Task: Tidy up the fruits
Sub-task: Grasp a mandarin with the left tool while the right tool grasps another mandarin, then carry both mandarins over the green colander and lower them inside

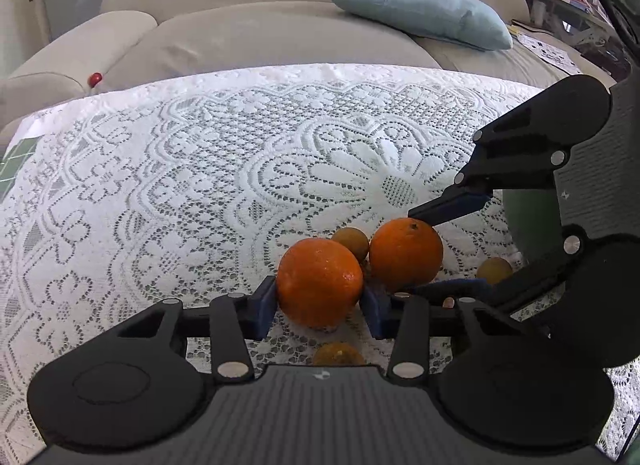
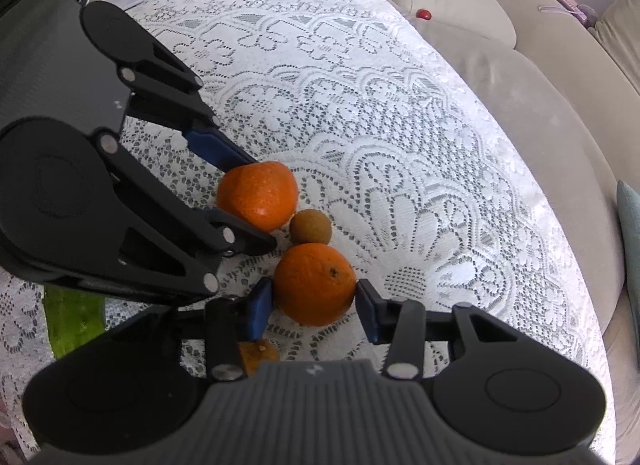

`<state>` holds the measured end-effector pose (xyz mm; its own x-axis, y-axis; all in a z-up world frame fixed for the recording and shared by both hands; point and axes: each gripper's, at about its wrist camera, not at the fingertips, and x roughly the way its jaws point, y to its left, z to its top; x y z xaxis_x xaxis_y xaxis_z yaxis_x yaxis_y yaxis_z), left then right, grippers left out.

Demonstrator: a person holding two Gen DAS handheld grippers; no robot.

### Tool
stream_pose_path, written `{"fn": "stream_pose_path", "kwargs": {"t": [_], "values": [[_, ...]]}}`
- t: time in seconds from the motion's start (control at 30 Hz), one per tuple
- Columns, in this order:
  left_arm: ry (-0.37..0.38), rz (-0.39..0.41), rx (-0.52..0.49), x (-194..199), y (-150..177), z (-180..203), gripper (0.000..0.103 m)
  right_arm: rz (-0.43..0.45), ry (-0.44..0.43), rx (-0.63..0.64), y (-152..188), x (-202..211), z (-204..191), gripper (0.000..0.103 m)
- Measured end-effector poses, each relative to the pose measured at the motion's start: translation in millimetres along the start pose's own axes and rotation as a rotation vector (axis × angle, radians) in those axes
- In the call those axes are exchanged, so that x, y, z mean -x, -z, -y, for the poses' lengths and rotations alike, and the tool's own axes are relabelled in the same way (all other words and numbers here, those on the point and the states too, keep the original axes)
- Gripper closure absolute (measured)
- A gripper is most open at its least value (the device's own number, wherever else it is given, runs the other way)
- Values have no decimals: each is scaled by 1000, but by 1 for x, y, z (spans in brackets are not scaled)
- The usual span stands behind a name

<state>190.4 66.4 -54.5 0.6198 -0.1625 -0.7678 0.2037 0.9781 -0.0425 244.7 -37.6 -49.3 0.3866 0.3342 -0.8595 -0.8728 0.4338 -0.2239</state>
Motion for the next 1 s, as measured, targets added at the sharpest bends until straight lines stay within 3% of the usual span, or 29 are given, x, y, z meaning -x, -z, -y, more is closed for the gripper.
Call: {"fn": "stream_pose_path", "kwargs": {"t": [0.6, 1.0], "values": [[-139, -15, -48, 53, -4, 14, 54, 95, 18, 70, -3, 64, -19, 61], [-178, -33, -107, 87, -15, 57, 54, 142, 47, 113, 18, 123, -23, 61]]}}
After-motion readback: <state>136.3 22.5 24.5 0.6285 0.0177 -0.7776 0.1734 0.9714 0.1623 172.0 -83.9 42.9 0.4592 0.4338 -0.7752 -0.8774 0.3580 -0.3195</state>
